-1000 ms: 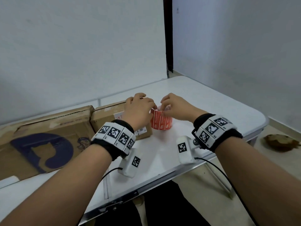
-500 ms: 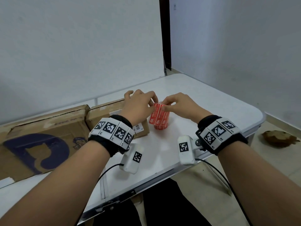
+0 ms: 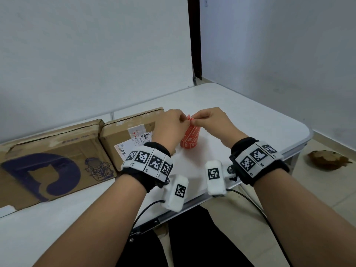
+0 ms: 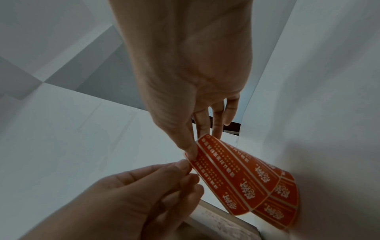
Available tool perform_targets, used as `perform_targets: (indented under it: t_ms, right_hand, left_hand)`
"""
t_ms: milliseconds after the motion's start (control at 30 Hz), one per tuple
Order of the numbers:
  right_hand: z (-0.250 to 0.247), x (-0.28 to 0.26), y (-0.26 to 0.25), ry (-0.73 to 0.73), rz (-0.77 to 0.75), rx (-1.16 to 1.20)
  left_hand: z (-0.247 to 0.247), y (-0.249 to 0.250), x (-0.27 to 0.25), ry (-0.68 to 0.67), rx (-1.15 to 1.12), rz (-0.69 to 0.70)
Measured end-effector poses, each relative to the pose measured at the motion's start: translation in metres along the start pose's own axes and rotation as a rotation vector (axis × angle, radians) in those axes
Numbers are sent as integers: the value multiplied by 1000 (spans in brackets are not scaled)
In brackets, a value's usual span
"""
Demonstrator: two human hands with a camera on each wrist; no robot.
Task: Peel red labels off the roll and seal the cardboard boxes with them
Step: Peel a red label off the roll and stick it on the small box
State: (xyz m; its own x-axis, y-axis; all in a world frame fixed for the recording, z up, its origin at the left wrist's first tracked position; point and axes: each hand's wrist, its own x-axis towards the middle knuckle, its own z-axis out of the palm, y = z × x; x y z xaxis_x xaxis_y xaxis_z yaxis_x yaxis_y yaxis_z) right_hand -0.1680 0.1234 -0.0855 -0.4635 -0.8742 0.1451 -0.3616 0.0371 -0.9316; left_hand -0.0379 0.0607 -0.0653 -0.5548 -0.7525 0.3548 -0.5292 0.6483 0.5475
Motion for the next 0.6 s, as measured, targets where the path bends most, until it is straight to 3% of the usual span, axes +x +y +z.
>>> perform_targets:
  t_ms: [367, 600]
  right_hand:
    - [2, -3, -8, 7, -23, -8]
    - [5, -5, -12, 33, -31, -66]
  left_hand:
    - [7, -6, -4, 80, -113, -50]
    - [8, -7, -7, 101, -37, -6]
